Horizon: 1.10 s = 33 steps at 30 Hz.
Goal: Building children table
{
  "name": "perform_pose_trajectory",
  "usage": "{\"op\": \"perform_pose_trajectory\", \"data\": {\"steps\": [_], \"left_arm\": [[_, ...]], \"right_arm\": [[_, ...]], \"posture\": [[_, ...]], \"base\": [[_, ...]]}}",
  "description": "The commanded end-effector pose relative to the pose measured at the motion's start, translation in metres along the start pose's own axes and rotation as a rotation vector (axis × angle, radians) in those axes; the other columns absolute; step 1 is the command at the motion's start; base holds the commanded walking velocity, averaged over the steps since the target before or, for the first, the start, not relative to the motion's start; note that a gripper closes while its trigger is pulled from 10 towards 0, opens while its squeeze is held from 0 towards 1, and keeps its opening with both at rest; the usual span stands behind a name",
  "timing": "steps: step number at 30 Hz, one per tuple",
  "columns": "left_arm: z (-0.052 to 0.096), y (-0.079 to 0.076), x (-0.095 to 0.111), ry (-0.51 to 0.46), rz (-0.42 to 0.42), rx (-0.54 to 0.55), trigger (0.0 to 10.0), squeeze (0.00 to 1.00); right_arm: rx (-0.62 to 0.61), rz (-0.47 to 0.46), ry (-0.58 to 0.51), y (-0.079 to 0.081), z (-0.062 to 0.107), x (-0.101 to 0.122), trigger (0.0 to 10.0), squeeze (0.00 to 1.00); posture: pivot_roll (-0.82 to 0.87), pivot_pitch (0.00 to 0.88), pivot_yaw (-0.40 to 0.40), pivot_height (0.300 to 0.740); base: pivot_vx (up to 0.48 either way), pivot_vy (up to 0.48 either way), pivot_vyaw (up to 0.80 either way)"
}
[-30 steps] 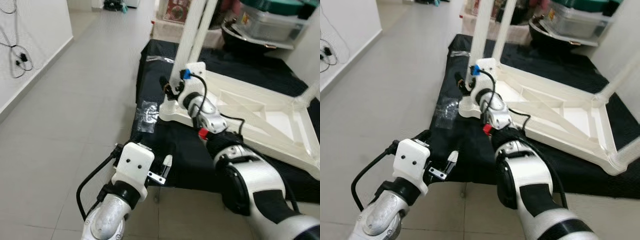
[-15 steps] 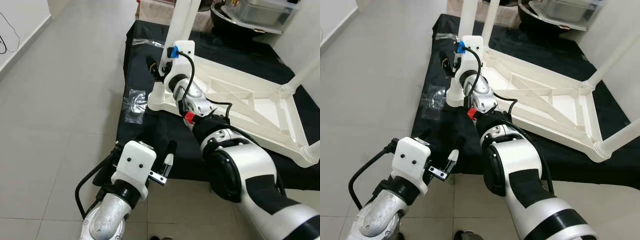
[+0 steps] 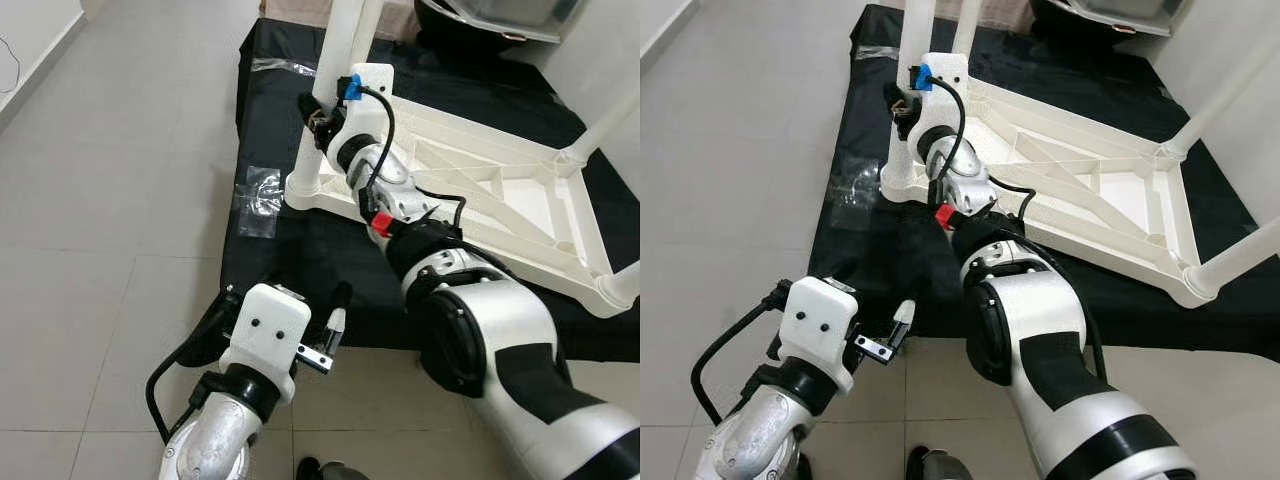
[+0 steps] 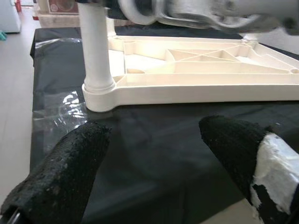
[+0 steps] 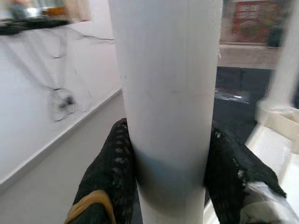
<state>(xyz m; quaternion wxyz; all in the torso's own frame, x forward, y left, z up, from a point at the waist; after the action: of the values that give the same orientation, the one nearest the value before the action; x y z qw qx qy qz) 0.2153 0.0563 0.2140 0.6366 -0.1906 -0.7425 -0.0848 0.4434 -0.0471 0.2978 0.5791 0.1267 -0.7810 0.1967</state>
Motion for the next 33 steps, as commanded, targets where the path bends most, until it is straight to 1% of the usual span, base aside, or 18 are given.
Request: {"op": "perform_pose_trajectory", "data": {"steps": [1, 2, 4, 5, 7, 8, 10, 13, 15, 17, 18, 19, 20, 22, 24, 28, 31, 33], "left_arm": [[-0.001, 0.0, -0.004, 0.013, 0.005, -0.003, 10.0, 0.0], [-0.001, 0.0, -0.004, 0.013, 0.005, -0.003, 10.0, 0.0], [-0.005, 0.002, -0.003, 0.005, -0.007, -0.012, 10.0, 0.0], [-0.006, 0.003, -0.003, 0.0, -0.008, -0.017, 10.0, 0.0], [-0.006, 0.003, -0.003, 0.0, -0.008, -0.017, 10.0, 0.0], [-0.008, 0.003, -0.004, -0.002, -0.014, -0.03, 10.0, 0.0], [-0.009, 0.002, -0.005, -0.002, -0.011, -0.036, 10.0, 0.0], [-0.01, 0.002, -0.005, -0.002, -0.009, -0.037, 10.0, 0.0], [-0.011, 0.001, -0.007, 0.003, -0.01, -0.046, 10.0, 0.0], [-0.011, 0.001, -0.007, 0.003, -0.01, -0.046, 10.0, 0.0], [-0.011, 0.002, -0.008, 0.004, -0.013, -0.047, 10.0, 0.0], [-0.011, 0.002, -0.008, 0.004, -0.013, -0.047, 10.0, 0.0], [-0.012, 0.004, -0.008, 0.004, -0.016, -0.044, 10.0, 0.0], [-0.012, 0.004, -0.008, 0.004, -0.016, -0.044, 10.0, 0.0], [-0.013, 0.005, -0.009, 0.003, -0.017, -0.041, 10.0, 0.0], [-0.013, 0.006, -0.01, 0.002, -0.02, -0.044, 10.0, 0.0], [-0.013, 0.006, -0.01, 0.001, -0.021, -0.044, 10.0, 0.0], [-0.012, 0.006, -0.01, 0.001, -0.021, -0.044, 10.0, 0.0]], "right_arm": [[0.1, -0.068, 0.011, 0.012, 0.003, -0.011, 0.0, 0.0], [0.1, -0.068, 0.011, 0.012, 0.003, -0.011, 0.0, 0.0], [0.199, -0.094, -0.008, -0.015, 0.026, -0.016, 0.0, 0.0], [0.223, -0.057, -0.009, -0.032, 0.042, -0.02, 0.0, 0.0], [0.223, -0.057, -0.009, -0.032, 0.042, -0.02, 0.0, 0.0], [0.189, -0.009, 0.023, -0.064, 0.074, -0.026, 0.0, 0.0], [0.052, 0.028, 0.082, -0.098, 0.097, -0.037, 0.0, 0.0], [0.002, 0.04, 0.101, -0.109, 0.103, -0.041, 0.0, 0.0], [-0.016, 0.004, 0.13, -0.125, 0.134, -0.056, 0.0, 0.0], [-0.016, 0.004, 0.13, -0.125, 0.134, -0.056, 0.0, 0.0], [0.086, -0.039, 0.158, -0.123, 0.162, -0.067, 0.0, 0.0], [0.086, -0.039, 0.158, -0.123, 0.162, -0.067, 0.0, 0.0], [0.228, -0.12, 0.185, -0.117, 0.19, -0.071, 0.0, 0.0], [0.228, -0.12, 0.185, -0.117, 0.19, -0.071, 0.0, 0.0], [0.521, -0.228, 0.247, -0.098, 0.231, -0.07, 0.0, 0.0], [0.669, -0.247, 0.32, -0.093, 0.251, -0.069, 0.0, 0.0], [0.667, -0.187, 0.402, -0.102, 0.252, -0.077, 0.0, 0.0], [0.594, -0.056, 0.458, -0.115, 0.242, -0.086, 0.5, 0.0]], "posture": [[0.14, 0.168, -0.183, 0.74], [0.14, 0.168, -0.183, 0.74], [0.11, 0.137, -0.159, 0.74], [0.1, 0.119, -0.147, 0.74], [0.1, 0.119, -0.147, 0.74], [0.1, 0.111, -0.136, 0.74], [0.09, 0.102, -0.123, 0.74], [0.09, 0.102, -0.123, 0.74], [0.08, 0.086, -0.113, 0.74], [0.08, 0.086, -0.113, 0.74], [0.08, 0.08, -0.107, 0.74], [0.08, 0.08, -0.107, 0.74], [0.08, 0.073, -0.105, 0.74], [0.08, 0.073, -0.105, 0.74], [0.07, 0.068, -0.106, 0.74], [0.08, 0.068, -0.11, 0.74], [0.08, 0.069, -0.111, 0.74], [0.08, 0.077, -0.119, 0.74]], "base": [[0.0, 0.0, 0.0], [0.0, 0.0, 0.0], [0.0, 0.0, 0.0], [0.0, 0.0, 0.0], [0.0, 0.0, 0.0], [0.0, 0.0, 0.0], [0.0, 0.0, 0.0], [0.0, 0.0, 0.0], [0.0, 0.0, 0.0], [0.0, 0.0, 0.0], [0.0, 0.0, 0.0], [0.0, 0.0, 0.0], [0.0, 0.0, 0.0], [0.0, 0.0, 0.0], [0.0, 0.0, 0.0], [0.0, 0.0, 0.0], [0.0, 0.0, 0.0], [0.0, 0.0, 0.0]]}}
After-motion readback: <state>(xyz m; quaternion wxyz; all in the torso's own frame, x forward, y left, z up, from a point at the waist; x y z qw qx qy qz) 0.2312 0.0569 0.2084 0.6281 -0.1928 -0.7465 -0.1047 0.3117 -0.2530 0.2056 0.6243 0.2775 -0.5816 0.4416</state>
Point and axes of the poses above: a point about 5 cm out from each wrist's last joint towards the gripper, its own z axis pointing back from the gripper into the wrist, its own x axis along the axis of the wrist's last joint, y = z × x, the point moved 3 cm from there along -z, pointing out of the wrist towards the gripper, and after that the axes turned 15 degrees about z, right-handed, at the moved point
